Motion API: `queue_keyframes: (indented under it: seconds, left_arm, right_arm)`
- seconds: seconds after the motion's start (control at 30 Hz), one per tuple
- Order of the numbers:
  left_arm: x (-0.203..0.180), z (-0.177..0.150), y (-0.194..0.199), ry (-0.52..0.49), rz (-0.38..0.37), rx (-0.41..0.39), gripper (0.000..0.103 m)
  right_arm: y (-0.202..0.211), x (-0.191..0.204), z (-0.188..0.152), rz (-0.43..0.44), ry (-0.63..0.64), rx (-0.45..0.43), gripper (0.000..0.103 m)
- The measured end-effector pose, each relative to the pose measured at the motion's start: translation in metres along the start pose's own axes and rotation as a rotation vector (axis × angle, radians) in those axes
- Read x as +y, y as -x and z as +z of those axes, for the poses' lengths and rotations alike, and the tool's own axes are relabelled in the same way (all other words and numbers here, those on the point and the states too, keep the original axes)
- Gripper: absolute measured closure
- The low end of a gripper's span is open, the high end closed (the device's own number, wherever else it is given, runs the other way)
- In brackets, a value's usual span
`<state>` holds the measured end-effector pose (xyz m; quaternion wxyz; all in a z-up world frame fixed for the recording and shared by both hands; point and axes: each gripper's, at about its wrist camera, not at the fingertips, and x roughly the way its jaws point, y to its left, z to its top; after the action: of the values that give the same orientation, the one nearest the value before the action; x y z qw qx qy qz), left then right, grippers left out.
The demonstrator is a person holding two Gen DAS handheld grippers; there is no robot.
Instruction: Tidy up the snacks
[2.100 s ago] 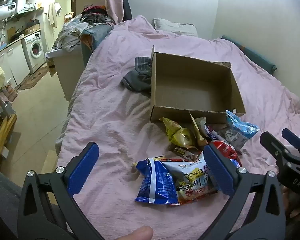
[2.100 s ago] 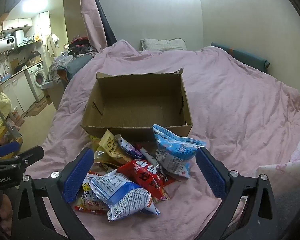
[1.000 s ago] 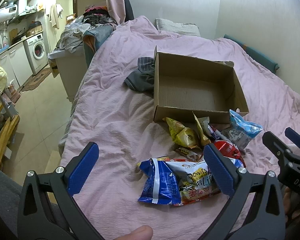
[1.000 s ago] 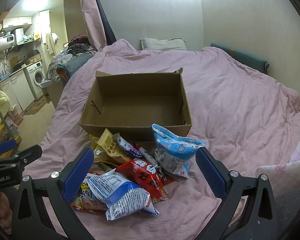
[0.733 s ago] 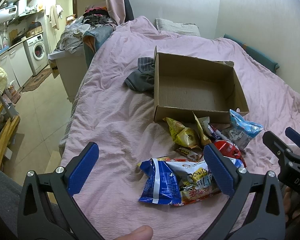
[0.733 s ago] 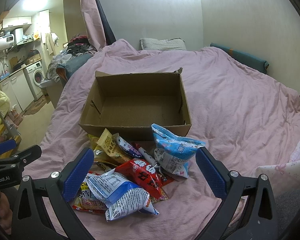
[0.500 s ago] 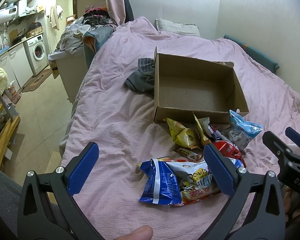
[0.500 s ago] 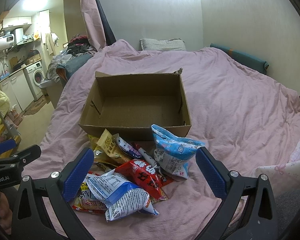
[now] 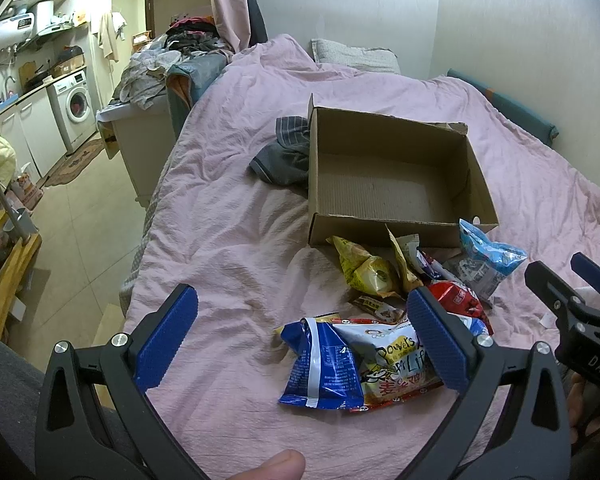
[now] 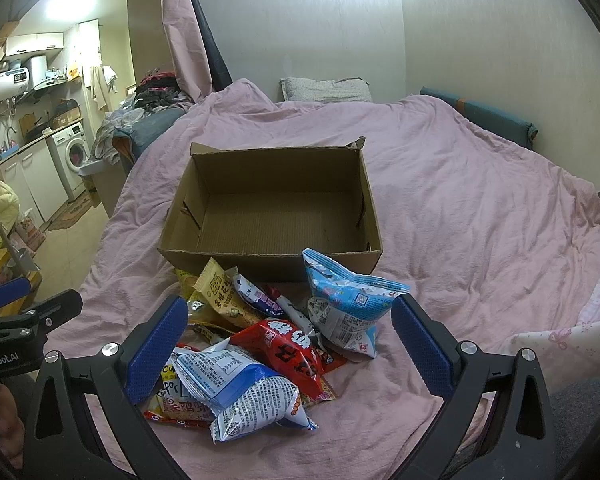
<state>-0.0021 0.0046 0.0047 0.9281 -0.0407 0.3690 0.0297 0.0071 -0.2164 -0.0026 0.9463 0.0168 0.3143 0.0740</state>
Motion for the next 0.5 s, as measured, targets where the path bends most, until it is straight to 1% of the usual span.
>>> queue_keyframes:
  seconds: [0.5]
  left_arm:
    - [0.0,-0.0005,-0.0003,0.0,0.001,-0.001,0.0]
  right_arm:
    - [0.0008,0.0015,0.0008,-0.003,0.002,-0.001,0.0]
